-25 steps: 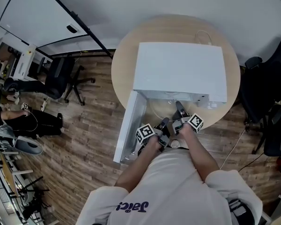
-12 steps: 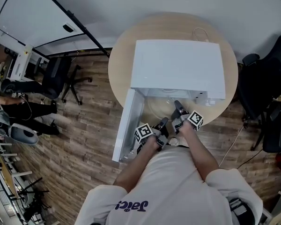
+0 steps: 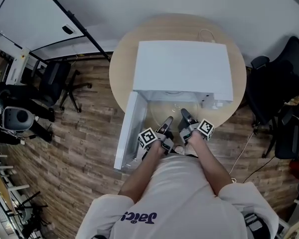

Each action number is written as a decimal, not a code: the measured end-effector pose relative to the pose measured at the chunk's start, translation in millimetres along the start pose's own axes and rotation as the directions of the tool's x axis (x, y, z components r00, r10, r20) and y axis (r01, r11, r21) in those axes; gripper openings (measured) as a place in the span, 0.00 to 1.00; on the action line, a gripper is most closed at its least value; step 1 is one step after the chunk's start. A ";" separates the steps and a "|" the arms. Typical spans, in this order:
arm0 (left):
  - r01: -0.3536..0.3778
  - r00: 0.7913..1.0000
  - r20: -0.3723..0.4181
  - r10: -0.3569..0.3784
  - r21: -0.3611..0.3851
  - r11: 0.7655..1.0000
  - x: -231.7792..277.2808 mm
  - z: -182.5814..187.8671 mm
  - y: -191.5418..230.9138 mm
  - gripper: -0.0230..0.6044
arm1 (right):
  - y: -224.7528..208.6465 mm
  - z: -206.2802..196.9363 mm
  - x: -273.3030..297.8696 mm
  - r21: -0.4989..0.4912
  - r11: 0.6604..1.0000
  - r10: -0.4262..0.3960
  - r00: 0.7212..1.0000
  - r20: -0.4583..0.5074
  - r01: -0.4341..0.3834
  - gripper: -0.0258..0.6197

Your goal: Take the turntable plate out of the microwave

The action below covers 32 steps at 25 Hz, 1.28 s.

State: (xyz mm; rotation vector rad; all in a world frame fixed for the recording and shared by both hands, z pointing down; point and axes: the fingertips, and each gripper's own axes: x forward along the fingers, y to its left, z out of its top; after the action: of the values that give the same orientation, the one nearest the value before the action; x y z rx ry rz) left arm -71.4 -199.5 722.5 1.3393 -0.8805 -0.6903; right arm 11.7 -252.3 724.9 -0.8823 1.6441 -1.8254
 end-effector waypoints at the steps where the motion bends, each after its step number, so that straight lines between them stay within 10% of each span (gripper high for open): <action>1: 0.007 1.000 0.012 -0.007 -0.004 1.000 2.7 3.1 -1.0 0.42 | 0.0 0.2 -3.4 -0.011 1.000 -0.008 1.000 -0.007 0.008 0.11; 11: 0.116 0.991 0.073 -0.113 -0.039 0.992 19.2 4.2 -28.7 0.41 | 23.3 -5.9 -33.8 -0.044 0.999 -0.013 0.999 -0.037 0.011 0.11; 15: 0.162 0.986 0.056 -0.160 -0.046 0.986 15.9 -2.8 -53.8 0.17 | 45.4 -6.3 -40.2 -0.058 0.998 -0.002 1.000 -0.027 0.001 0.11; 32: 0.090 0.994 0.074 -0.085 -0.060 0.994 -27.5 -22.0 -113.8 0.16 | 109.0 -35.7 -74.2 -0.010 1.000 -0.022 0.998 -0.054 0.021 0.11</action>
State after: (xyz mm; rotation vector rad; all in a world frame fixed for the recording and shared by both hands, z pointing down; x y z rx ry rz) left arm -59.5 -179.1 605.8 1.3093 -0.8536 -0.8322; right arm 28.1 -186.9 606.1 -0.8649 1.6831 -1.8725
